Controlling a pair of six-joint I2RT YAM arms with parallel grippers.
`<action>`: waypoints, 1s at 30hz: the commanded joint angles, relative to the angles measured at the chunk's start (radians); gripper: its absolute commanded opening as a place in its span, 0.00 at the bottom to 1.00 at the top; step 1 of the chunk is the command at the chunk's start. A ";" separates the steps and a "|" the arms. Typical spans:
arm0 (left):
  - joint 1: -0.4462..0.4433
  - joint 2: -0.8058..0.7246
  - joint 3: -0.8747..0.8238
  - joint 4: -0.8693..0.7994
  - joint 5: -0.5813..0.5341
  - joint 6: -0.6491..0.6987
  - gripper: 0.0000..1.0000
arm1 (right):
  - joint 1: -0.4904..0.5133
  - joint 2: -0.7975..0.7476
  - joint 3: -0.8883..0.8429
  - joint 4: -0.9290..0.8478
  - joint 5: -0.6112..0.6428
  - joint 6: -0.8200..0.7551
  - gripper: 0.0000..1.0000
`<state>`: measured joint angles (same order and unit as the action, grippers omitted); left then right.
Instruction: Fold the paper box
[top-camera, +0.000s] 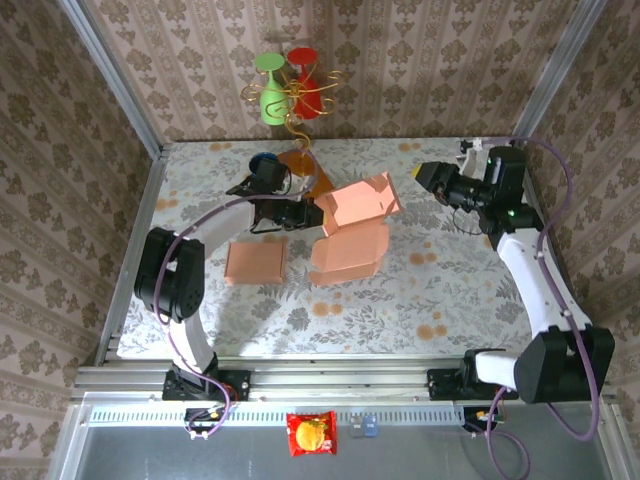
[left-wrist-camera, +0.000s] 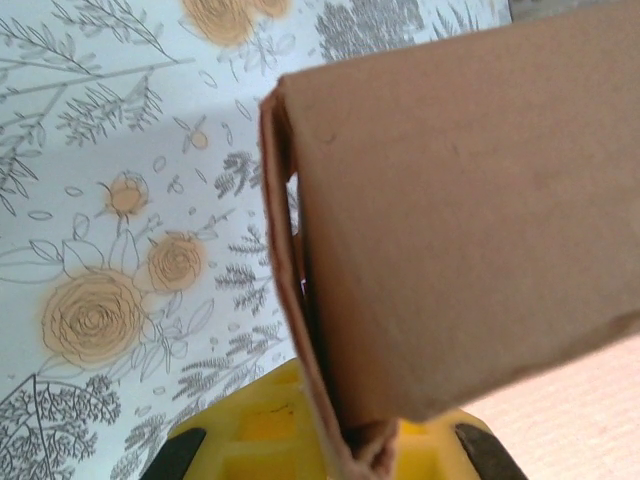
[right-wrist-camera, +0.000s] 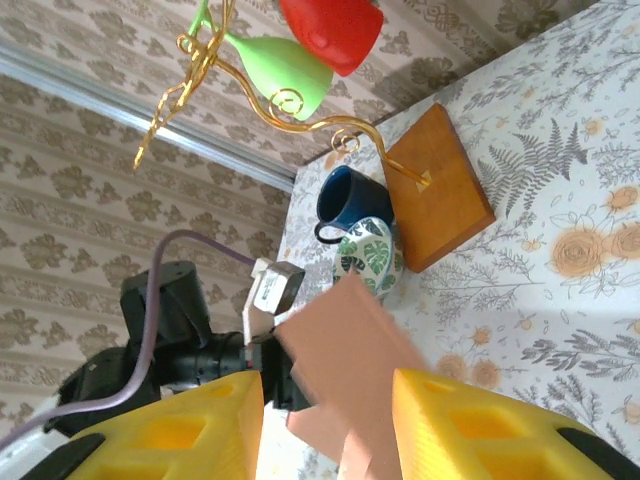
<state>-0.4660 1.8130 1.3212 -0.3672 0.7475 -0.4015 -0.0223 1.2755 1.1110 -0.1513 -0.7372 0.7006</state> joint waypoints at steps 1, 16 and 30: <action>0.034 0.005 0.033 -0.110 0.082 0.116 0.00 | 0.007 0.073 0.052 -0.037 -0.111 -0.112 0.41; 0.037 0.040 0.094 -0.161 0.108 0.148 0.00 | 0.084 0.168 0.050 -0.159 -0.180 -0.280 0.41; 0.023 0.046 0.129 -0.207 0.044 0.144 0.00 | 0.127 0.186 0.091 -0.224 -0.130 -0.323 0.35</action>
<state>-0.4324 1.8526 1.4090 -0.5476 0.8043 -0.2714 0.0967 1.4498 1.1637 -0.3252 -0.8879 0.4141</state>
